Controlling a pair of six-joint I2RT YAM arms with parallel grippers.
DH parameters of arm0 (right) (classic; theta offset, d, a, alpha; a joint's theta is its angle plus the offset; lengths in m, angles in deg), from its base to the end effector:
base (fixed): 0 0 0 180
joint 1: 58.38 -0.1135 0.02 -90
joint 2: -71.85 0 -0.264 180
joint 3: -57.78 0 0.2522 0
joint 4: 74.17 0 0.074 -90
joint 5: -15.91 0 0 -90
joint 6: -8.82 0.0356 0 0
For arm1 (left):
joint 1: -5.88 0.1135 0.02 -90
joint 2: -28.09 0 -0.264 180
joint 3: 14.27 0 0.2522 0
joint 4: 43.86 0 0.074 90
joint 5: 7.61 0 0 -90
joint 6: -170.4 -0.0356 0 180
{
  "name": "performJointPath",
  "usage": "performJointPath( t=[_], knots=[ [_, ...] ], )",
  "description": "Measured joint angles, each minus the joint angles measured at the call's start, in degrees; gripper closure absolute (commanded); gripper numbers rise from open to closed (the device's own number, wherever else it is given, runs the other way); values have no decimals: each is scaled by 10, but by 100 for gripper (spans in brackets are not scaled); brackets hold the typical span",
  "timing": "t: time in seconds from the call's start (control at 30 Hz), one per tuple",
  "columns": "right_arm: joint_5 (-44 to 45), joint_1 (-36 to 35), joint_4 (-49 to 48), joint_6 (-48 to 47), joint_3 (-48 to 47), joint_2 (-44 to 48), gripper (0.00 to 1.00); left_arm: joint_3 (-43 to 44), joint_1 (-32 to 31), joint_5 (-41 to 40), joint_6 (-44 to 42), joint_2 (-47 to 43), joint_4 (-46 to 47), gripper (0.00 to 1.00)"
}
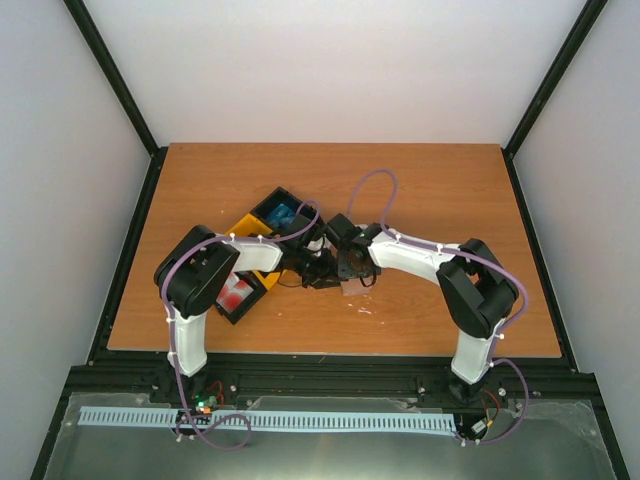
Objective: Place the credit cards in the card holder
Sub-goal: Close the card holder at the center of the board.
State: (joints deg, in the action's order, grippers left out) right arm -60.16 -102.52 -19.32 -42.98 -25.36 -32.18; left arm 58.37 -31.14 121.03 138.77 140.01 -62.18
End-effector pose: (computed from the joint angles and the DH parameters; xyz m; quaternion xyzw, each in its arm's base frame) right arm 0.2545 0.2351 0.1745 -0.0360 0.9844 -0.0095 0.1720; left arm 0.2807 -0.2395 0.1128 0.0772 -0.9076 0.4086 0.0578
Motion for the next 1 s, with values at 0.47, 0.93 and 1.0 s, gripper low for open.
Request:
performJointPath(
  t=[0.47,0.93,1.0],
  knots=[
    [-84,47,-96,-42,76,38,97,-40,-5,-20,5,-18,64,67],
    [-163,91,-98,-78,78,47,97,-34,-10,-108,0,-35,55,62],
    [-168,97,-104,-86,78,47,97,-32,-10,-110,0,-34,57,62]
  ],
)
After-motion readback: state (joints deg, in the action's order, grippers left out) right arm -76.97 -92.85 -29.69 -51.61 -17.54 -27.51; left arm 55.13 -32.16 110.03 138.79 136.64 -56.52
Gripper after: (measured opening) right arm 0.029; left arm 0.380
